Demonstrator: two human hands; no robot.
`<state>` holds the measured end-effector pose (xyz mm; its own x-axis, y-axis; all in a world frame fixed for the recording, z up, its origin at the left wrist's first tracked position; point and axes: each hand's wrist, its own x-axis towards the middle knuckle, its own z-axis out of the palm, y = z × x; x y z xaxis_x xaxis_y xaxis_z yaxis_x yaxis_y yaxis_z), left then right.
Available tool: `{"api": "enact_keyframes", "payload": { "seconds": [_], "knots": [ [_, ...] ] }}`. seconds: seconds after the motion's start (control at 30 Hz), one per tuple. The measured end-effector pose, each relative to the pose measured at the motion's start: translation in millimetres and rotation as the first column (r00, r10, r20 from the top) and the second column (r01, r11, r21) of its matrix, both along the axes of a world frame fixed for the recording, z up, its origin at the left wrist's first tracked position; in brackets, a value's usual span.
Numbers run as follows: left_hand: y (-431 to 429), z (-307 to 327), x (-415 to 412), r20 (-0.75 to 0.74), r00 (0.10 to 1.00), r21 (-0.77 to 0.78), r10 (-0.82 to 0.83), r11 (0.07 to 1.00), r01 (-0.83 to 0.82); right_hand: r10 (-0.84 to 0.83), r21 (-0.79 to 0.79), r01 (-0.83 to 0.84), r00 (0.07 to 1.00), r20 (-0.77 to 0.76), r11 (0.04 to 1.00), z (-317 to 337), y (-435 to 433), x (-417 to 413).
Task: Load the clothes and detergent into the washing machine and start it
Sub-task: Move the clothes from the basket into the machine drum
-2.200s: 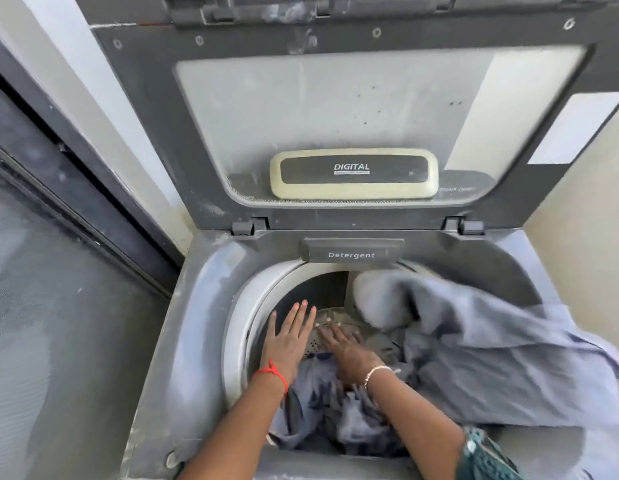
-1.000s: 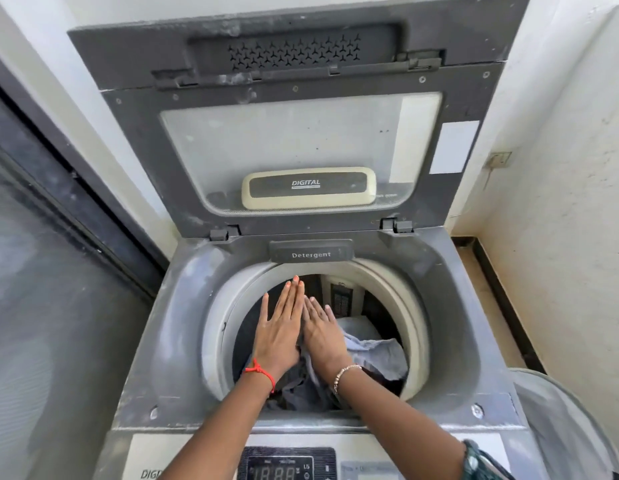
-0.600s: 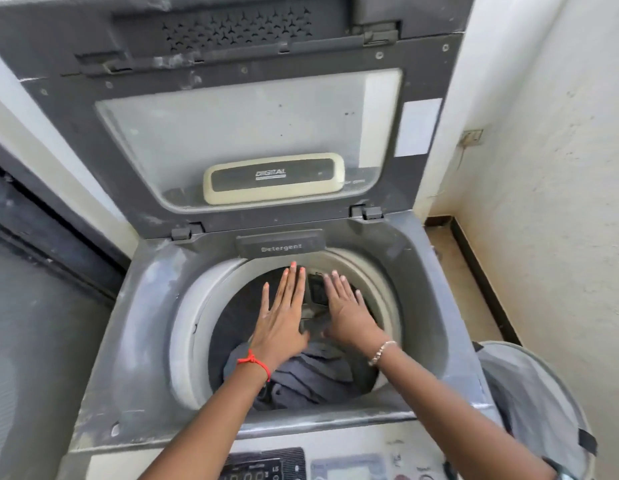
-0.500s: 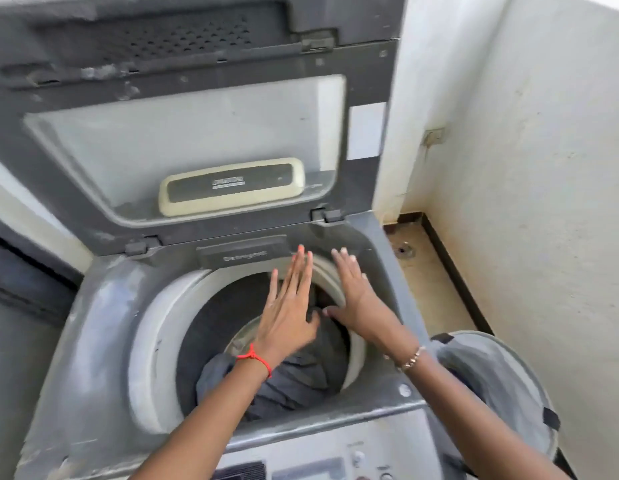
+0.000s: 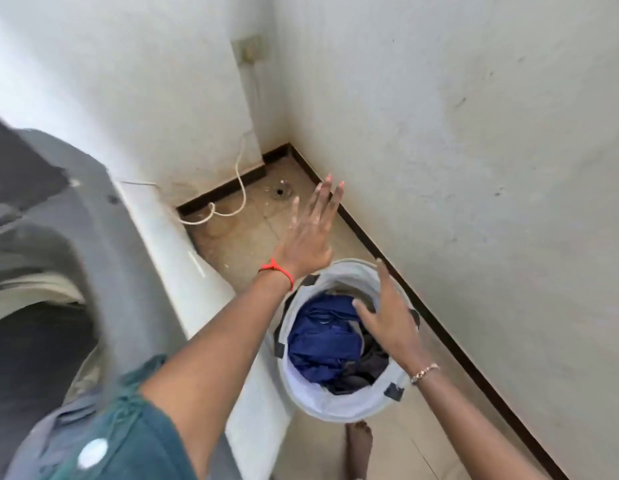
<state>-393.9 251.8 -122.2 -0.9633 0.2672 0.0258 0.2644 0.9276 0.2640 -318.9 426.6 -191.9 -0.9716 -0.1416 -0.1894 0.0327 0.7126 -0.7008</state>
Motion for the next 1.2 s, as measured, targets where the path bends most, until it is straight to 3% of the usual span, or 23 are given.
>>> {"api": "enact_keyframes", "payload": {
  "seconds": [0.13, 0.27, 0.53, 0.67, 0.87, 1.2],
  "knots": [
    [30, -132, 6, 0.188, 0.975, -0.12, -0.115, 0.983, 0.139, 0.02, 0.046, -0.025, 0.993, 0.119, 0.999, -110, 19, 12],
    [44, -270, 49, 0.221, 0.954, -0.168, -0.205, 0.955, 0.244, 0.154, 0.251, -0.167, 0.985, 0.073, 0.953, -224, 25, 24],
    [27, -447, 85, 0.39, 0.92, -0.432, 0.033, 0.889, 0.151, 0.353, 0.509, -0.342, 0.932, 0.078, 0.79, -390, 25, 14],
    [13, -482, 77, 0.448, 0.886, -0.521, 0.121, 0.84, 0.149, 0.392, 0.546, -0.402, 0.909, 0.142, 0.735, -431, 20, 6],
    [8, -507, 70, 0.486, 0.863, -0.524, 0.138, 0.837, 0.16, 0.434, 0.556, -0.487, 0.87, 0.235, 0.674, -454, 9, 2],
    [7, -522, 70, 0.646, 0.753, -0.306, 0.125, 0.946, 0.106, 0.422, 0.554, -0.508, 0.86, 0.286, 0.66, -483, 0, -7]
  ]
}}
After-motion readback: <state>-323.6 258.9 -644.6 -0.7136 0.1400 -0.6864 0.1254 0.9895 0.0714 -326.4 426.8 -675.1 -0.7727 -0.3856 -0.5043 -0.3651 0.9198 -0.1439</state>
